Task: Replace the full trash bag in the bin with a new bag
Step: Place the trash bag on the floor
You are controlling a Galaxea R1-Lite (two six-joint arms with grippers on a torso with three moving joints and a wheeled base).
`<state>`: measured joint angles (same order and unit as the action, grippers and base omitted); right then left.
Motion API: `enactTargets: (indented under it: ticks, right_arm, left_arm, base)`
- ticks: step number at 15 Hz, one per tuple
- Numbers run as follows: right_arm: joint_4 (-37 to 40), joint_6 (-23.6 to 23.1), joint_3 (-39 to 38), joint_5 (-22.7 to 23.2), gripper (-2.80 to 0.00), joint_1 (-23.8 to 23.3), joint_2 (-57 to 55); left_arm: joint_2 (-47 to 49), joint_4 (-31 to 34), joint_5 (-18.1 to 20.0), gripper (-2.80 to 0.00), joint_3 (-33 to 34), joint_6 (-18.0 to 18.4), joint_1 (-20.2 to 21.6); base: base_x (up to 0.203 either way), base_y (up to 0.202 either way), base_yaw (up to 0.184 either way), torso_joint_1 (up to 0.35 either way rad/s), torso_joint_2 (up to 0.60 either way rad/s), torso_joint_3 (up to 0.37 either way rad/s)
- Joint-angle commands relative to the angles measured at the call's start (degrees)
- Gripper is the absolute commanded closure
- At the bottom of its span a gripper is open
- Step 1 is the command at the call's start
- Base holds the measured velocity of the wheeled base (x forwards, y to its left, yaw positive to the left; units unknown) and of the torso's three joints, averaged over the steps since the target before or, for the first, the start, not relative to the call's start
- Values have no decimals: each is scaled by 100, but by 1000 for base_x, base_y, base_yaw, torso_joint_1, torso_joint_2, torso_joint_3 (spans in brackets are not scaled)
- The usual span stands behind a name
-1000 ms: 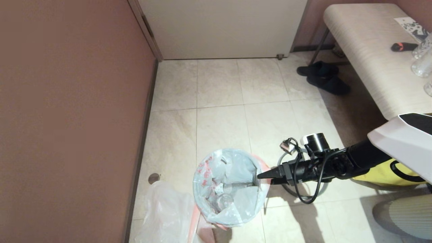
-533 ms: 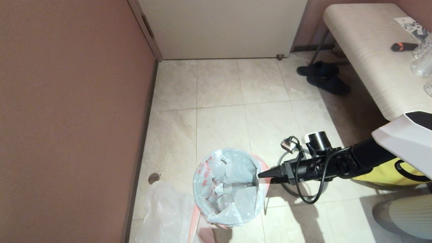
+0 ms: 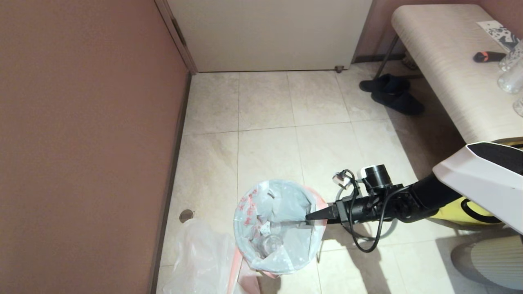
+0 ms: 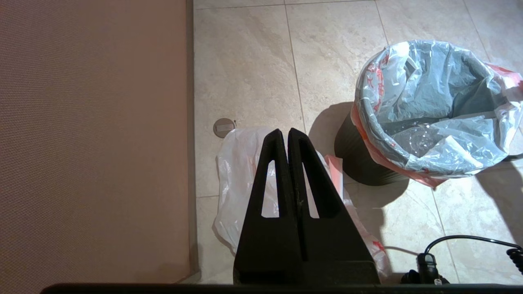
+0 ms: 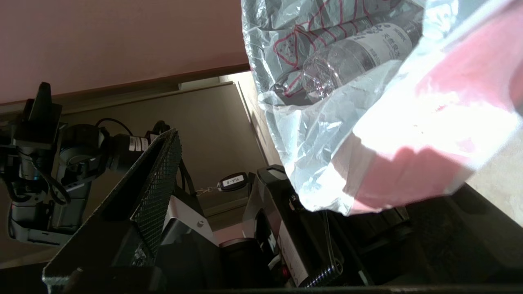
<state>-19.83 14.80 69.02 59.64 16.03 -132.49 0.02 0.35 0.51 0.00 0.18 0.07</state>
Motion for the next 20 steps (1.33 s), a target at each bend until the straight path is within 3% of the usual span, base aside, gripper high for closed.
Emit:
enactTargets:
  ticks: [1,13,15,20]
  right_arm:
    - [-148,14,-8,22,0,23,-158]
    - [-162,57,-122,31,0,10,6]
    - [-153,535,-173,25,0,26,291]
    - [-159,2336,-479,-378,0,117,1573]
  left_arm:
    - [3,0,2,0,0,-1,1]
    - [-2,0,2,0,0,-1,1]
    - [6,0,2,0,0,-1,1]
    - [6,0,2,0,0,-1,1]
  base:
    - [0,0,0,0,0,0]
    - [0,0,0,0,0,0]
    - [0,0,0,0,0,0]
    - [0,0,0,0,0,0]
